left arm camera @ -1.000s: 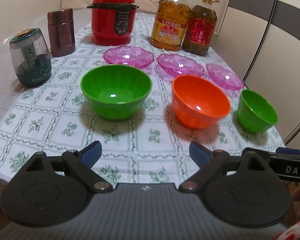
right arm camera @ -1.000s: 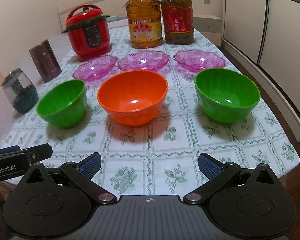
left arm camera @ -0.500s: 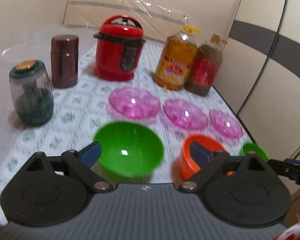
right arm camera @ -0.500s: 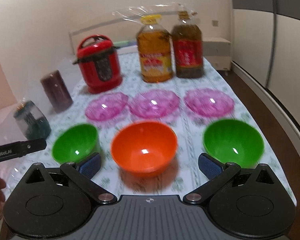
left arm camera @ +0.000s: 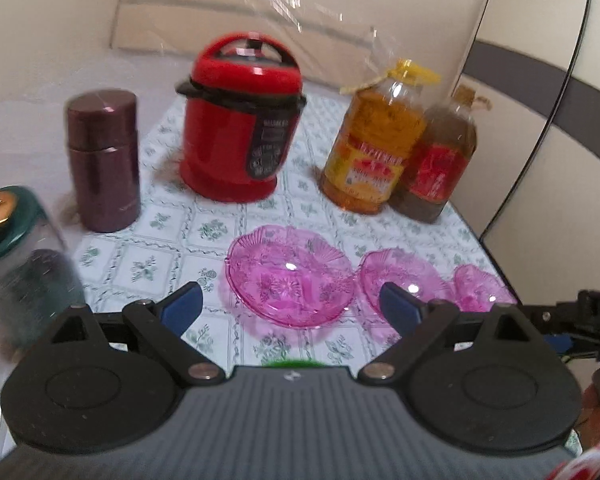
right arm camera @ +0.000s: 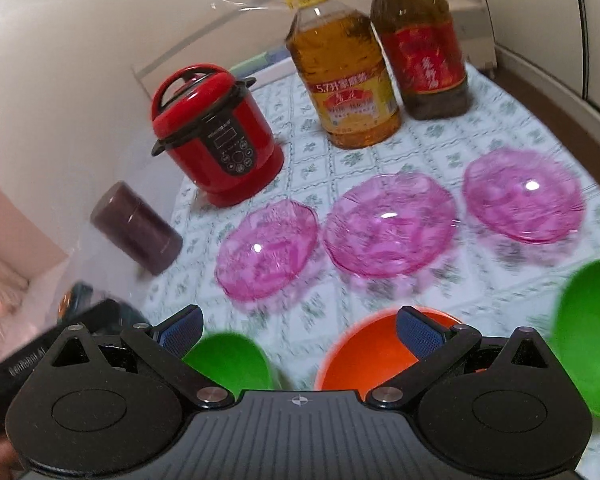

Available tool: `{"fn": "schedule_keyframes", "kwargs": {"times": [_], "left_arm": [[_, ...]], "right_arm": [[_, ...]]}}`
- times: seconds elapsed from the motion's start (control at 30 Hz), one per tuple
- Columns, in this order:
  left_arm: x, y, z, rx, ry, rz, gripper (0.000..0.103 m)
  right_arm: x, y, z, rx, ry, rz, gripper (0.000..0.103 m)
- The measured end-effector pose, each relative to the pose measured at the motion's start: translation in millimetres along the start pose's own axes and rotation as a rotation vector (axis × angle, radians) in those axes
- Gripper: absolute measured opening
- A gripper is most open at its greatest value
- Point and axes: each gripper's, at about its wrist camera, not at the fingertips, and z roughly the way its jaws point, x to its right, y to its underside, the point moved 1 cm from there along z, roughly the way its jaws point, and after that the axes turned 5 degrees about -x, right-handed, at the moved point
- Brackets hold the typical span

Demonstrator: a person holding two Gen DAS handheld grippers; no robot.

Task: Organize plates and bowls

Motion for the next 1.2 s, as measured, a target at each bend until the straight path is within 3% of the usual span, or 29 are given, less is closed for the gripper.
{"fn": "schedule_keyframes", "kwargs": {"times": [0.17,0.23,0.37,0.53,0.87,1.07,1.2], "left_arm": [[-18.1,-31.9,64.2,-0.091,0.002,-0.022,0.091],[-26.1,-39.9,88.1,-0.123,-0.001,-0.03,0.088],[-45.6,-49.3,131.4,-0.193,0.012,-0.07,0.082],[-62.9,-53.5,173.7,-0.259,0.04,-0.103,0.073],[-73.2,-55.9,221.8,-0.314,0.051,-0.096,0.044],[-76.6,-53.0,234.4,-0.324,0.03,-0.064,0.037],[-77.9,-51.0,237.5,-0.327,0.023,-0.055,0.03]], "right_arm": [[-2.9,-27.8,53.6,-0.028,-0.029,0.097,0.102],[-0.6,-37.7,75.3,-0.051,-0.032,0.137,0.088],[10.0,-47.9,109.8,-0.089,-0.036,0.218,0.083],[17.7,-48.3,143.9,-0.124,-0.068,0.305,0.069],[20.8,-45.3,189.0,-0.147,-0.039,0.368,0.053],[21.5,-40.3,204.5,-0.154,-0.06,0.379,0.048],[21.4,-40.4,209.0,-0.159,-0.059,0.394,0.038]]}}
